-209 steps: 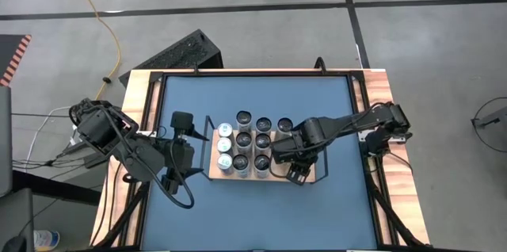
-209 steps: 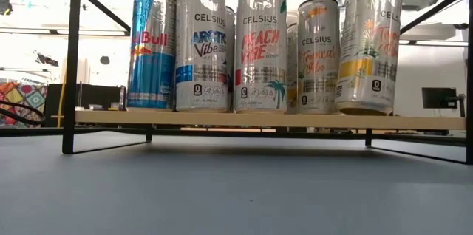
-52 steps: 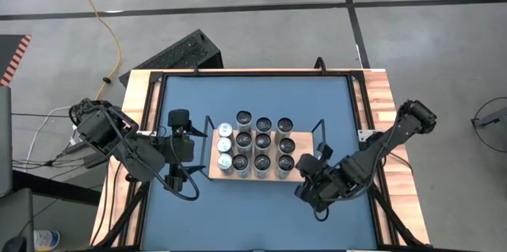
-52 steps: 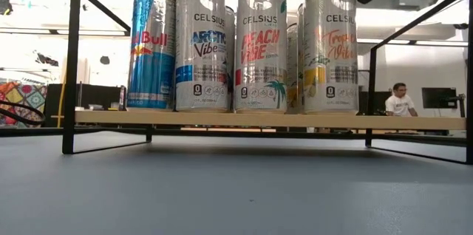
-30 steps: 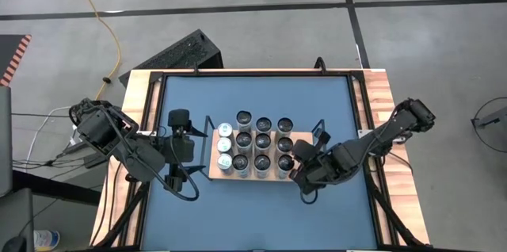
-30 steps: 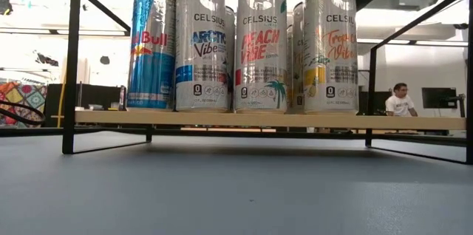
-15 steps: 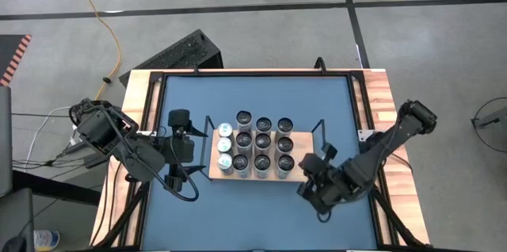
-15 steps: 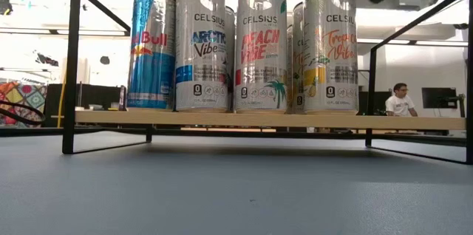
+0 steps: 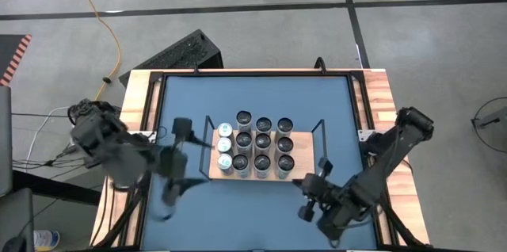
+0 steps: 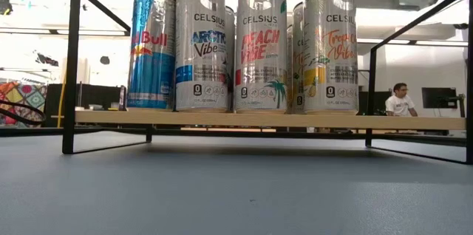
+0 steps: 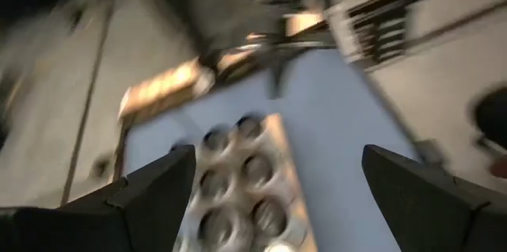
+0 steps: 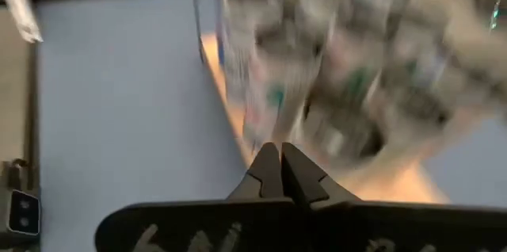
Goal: Place canned beverage on shelf
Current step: Return to Home Position
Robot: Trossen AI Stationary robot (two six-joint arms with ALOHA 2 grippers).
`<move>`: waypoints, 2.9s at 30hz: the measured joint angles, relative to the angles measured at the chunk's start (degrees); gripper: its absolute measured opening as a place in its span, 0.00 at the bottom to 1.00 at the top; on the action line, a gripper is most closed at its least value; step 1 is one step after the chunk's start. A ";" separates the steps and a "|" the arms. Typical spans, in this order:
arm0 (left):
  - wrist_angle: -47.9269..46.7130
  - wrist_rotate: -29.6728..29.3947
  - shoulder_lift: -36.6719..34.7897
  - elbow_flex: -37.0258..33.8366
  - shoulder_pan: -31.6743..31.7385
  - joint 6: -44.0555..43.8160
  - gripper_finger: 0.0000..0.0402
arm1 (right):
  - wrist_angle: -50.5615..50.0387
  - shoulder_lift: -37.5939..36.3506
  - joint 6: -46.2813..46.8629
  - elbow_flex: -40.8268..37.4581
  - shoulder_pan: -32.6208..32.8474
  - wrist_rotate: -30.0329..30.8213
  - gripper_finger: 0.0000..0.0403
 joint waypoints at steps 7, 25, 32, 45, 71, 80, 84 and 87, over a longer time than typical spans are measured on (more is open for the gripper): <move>1.04 3.33 -1.95 0.07 -4.02 9.13 0.87 | -0.31 -7.57 -32.10 12.59 0.89 4.43 0.00; 6.10 27.87 -10.99 -0.05 -0.85 6.10 0.87 | 8.31 -22.09 -57.26 19.72 -12.14 -41.48 0.00; 15.41 31.02 -22.92 -18.39 1.32 7.47 0.87 | 11.59 -32.19 -55.74 9.27 -19.59 -45.75 0.00; 54.56 32.18 -58.62 -72.06 5.76 -2.46 0.87 | 49.47 -63.59 -49.02 -37.73 -24.26 -53.08 0.00; 83.77 30.97 -76.55 -113.86 5.71 -15.29 0.87 | 75.28 -93.59 -47.97 -83.32 -24.27 -51.21 0.00; 92.19 31.42 -82.45 -126.79 5.71 -17.31 0.87 | 70.74 -93.66 -46.66 -83.36 -24.40 -44.03 0.00; 92.45 31.61 -87.43 -128.37 5.47 -16.62 0.87 | 69.06 -93.66 -45.69 -83.38 -24.31 -44.45 0.00; 90.06 33.62 -91.17 -128.56 5.55 -15.01 0.87 | 67.09 -93.46 -45.18 -83.38 -24.31 -44.58 0.00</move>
